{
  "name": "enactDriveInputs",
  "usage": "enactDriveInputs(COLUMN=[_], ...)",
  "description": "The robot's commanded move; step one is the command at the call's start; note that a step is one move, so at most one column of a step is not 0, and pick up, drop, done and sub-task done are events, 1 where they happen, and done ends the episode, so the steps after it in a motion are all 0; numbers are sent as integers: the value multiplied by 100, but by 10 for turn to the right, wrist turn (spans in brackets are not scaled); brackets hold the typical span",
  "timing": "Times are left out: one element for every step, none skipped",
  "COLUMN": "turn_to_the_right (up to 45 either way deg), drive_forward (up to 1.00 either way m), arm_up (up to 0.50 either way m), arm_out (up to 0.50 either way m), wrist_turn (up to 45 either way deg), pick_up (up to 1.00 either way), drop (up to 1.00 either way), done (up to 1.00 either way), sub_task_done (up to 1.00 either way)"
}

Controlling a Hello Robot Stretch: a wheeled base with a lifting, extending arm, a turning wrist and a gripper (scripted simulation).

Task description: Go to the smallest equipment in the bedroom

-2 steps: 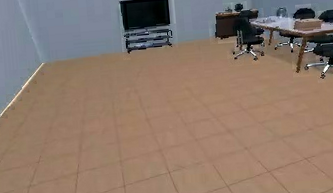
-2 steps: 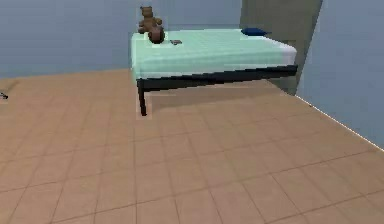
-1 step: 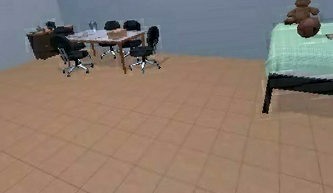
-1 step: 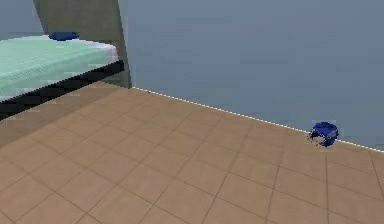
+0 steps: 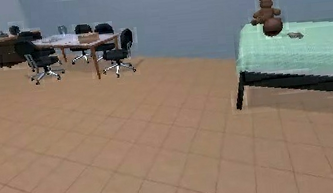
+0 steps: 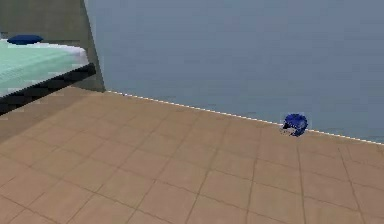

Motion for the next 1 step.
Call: enactDriveInputs(turn_to_the_right=[0], drive_forward=[10], arm_up=[0], arm_out=[0], wrist_turn=[0], pick_up=[0], drop=[0], done=[0], sub_task_done=[0])
